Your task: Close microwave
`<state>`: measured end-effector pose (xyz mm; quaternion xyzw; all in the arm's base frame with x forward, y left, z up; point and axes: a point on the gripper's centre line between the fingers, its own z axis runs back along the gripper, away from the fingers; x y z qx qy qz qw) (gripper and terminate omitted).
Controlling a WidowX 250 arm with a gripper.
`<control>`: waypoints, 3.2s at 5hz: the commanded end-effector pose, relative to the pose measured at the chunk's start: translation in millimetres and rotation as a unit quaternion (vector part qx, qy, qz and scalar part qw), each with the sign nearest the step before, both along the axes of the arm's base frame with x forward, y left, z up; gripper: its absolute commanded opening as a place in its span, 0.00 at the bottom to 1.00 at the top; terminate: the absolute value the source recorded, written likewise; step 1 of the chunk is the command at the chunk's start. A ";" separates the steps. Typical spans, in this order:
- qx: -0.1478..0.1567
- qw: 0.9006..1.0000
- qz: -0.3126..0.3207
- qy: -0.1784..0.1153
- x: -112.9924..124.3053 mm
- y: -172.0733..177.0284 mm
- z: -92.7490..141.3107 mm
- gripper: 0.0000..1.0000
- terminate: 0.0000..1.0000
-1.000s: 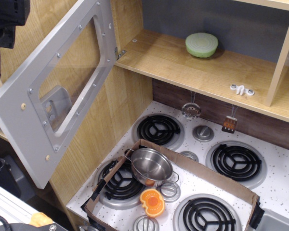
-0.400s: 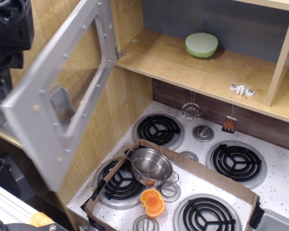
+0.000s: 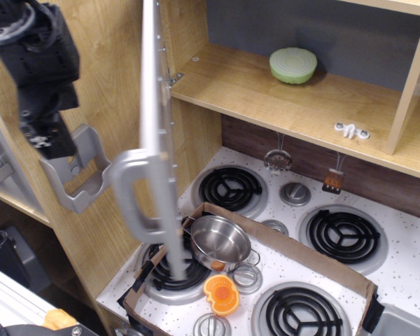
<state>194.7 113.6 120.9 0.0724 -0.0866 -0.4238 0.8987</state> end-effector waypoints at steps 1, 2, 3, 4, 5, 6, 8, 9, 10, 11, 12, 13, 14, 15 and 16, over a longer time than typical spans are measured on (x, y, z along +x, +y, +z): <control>-0.024 0.996 -0.018 -0.083 68.5 -36.9 23.2 1.00 0.00; -0.033 0.993 -0.041 -0.110 96.4 -60.8 27.1 1.00 0.00; -0.025 0.992 -0.058 -0.113 114.6 -75.7 30.9 1.00 0.00; -0.026 0.990 -0.076 -0.119 125.9 -78.3 29.7 1.00 0.00; -0.022 0.986 -0.095 -0.134 137.9 -81.8 31.7 1.00 0.00; -0.008 0.980 -0.125 -0.155 152.5 -88.1 37.0 1.00 0.00; 0.003 0.972 -0.152 -0.180 171.8 -97.9 46.3 1.00 0.00; 0.008 0.970 -0.158 -0.184 175.5 -101.1 48.4 1.00 0.00; 0.015 0.967 -0.162 -0.194 179.1 -102.7 50.3 1.00 0.00; 0.017 0.966 -0.166 -0.196 182.7 -104.1 51.8 1.00 0.00; 0.022 0.964 -0.169 -0.205 185.7 -105.7 52.0 1.00 0.00; 0.023 0.963 -0.171 -0.208 187.2 -106.2 52.4 1.00 0.00; 0.021 0.963 -0.172 -0.204 182.9 -105.7 53.2 1.00 0.00; 0.021 0.963 -0.172 -0.204 182.9 -105.7 53.2 1.00 0.00; 0.021 0.963 -0.172 -0.204 182.9 -105.7 53.2 1.00 0.00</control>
